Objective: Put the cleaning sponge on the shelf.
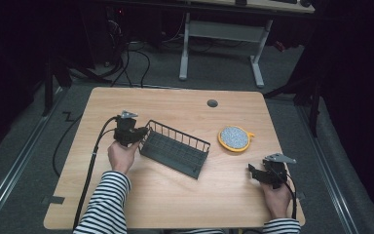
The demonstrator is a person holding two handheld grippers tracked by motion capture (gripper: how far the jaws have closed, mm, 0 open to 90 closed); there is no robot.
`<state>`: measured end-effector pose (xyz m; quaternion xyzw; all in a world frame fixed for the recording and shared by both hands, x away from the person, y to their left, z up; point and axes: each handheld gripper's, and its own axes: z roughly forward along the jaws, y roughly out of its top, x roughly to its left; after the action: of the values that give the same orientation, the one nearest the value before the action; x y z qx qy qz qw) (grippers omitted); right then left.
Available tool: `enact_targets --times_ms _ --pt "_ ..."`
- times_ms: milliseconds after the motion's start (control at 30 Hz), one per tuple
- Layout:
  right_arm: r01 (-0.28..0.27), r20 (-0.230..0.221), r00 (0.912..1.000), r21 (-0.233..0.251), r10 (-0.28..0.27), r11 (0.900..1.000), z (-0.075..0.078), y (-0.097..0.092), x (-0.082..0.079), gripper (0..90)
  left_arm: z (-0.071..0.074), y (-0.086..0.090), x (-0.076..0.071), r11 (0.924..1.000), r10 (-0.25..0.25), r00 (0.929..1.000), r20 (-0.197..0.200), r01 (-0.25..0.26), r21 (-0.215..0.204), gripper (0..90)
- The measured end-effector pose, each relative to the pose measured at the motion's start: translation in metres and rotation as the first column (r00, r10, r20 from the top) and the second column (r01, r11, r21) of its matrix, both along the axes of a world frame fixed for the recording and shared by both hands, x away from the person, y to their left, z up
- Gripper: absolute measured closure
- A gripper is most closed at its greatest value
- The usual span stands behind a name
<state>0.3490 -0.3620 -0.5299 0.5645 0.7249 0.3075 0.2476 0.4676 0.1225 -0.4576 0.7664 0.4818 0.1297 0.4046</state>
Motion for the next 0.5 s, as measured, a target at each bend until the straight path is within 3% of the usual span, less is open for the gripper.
enact_targets --times_ms 67,233,500 --pt "0.003 -0.002 1.0 0.015 -0.003 0.9999 0.0 -0.001 0.0 34.0 -0.001 -0.006 -0.002 0.9999 -0.016 0.9998 0.009 0.016 0.005 86.7" --pt "0.003 0.0 1.0 -0.001 -0.003 1.0 0.0 0.0 0.0 34.4 -0.001 -0.011 -0.004 0.9995 -0.032 0.9994 0.014 0.032 0.003 86.6" --pt "0.005 0.0 1.0 0.02 -0.005 0.9998 0.0 -0.002 0.0 34.5 -0.003 -0.018 -0.004 0.9992 -0.035 0.9993 0.015 0.035 -0.02 86.5"
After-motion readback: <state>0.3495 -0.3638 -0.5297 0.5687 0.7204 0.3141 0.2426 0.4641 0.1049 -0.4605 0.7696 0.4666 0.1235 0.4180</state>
